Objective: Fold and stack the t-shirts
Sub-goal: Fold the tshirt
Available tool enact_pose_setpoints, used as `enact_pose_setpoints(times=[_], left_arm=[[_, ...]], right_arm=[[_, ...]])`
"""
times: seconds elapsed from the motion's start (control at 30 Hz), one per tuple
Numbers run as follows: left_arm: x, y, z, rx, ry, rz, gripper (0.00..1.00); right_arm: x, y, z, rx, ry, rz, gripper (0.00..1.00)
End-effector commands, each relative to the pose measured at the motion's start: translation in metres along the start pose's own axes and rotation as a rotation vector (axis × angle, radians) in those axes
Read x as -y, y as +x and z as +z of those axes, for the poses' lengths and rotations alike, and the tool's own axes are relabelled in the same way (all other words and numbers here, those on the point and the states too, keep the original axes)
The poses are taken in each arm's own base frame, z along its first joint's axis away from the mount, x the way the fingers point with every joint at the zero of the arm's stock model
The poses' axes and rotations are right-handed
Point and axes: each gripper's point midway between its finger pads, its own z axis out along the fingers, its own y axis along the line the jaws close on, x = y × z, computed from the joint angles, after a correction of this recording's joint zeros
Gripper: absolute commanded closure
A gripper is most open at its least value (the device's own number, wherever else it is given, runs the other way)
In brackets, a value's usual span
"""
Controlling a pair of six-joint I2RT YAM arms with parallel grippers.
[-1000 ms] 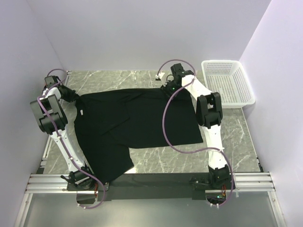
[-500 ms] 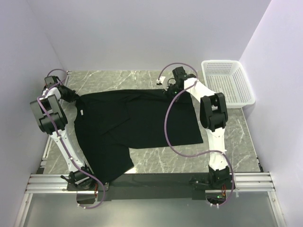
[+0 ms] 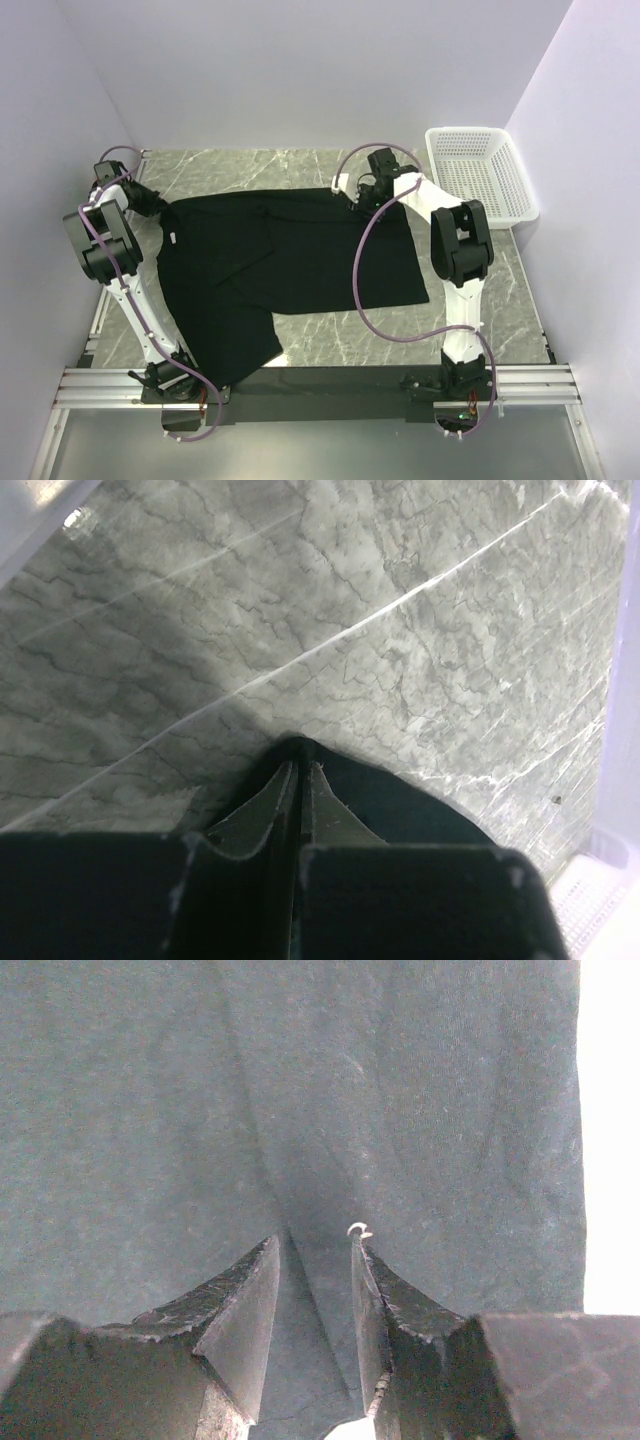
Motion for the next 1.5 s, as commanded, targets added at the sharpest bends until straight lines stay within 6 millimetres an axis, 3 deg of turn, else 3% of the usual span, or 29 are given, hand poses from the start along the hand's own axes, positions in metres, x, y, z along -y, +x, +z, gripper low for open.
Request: enact_pose_setpoints(times=[0.0,0.07,0.1,0.13,0.17,0.2,0.27,0.43,0.57,0.7,0.9,1.17,1.47], left_arm=[[0.006,-0.012,-0.014,0.02,0.018,0.002,0.93],[0.006,-0.013,-0.014,0.021,0.02,0.005,0.93],[0.005,-0.013,-0.014,0.018,0.019,0.002,0.93],[0.006,-0.013,-0.014,0.017,0.023,0.006,0.93],[0.006,-0.012,-0.014,0.015,0.023,0.005,0.93],[0.005,-0.013,-0.014,0.016,0.022,0.004,0.92],[0.006,-0.013,-0.014,0.016,0.025,0.008,0.92],[0.007,-0.015,-0.015,0.016,0.03,0.013,0.92],[0.009,-0.017,-0.016,0.018,0.036,0.014,0.92],[0.009,-0.017,-0.015,0.015,0.036,0.014,0.92],[0.006,-0.015,-0.013,0.011,0.028,0.01,0.92],[0.004,-0.013,-0.012,0.005,0.023,0.009,0.93],[0.003,-0.013,-0.011,0.002,0.023,0.006,0.93]], right_arm=[[0.02,-0.035,-0.046,0.135,0.054,-0.034,0.57],[0.028,-0.041,-0.046,0.165,0.061,0.106,0.57],[0.052,-0.051,-0.057,0.196,0.119,0.158,0.57],[0.065,-0.049,-0.059,0.183,0.152,0.228,0.59],[0.07,-0.04,-0.045,0.168,0.147,0.389,0.59],[0.093,-0.049,-0.059,0.186,0.206,0.45,0.59],[0.119,-0.037,-0.057,0.151,0.283,0.618,0.6],[0.126,-0.004,-0.049,0.088,0.343,0.81,0.61],[0.128,0.035,-0.049,0.003,0.413,0.932,0.63],[0.124,0.054,-0.043,-0.045,0.412,0.979,0.63],[0.123,0.066,-0.033,-0.085,0.421,0.986,0.57],[0.116,0.083,-0.016,-0.127,0.393,1.01,0.57],[0.121,0.071,-0.008,-0.067,0.353,1.012,0.6]])
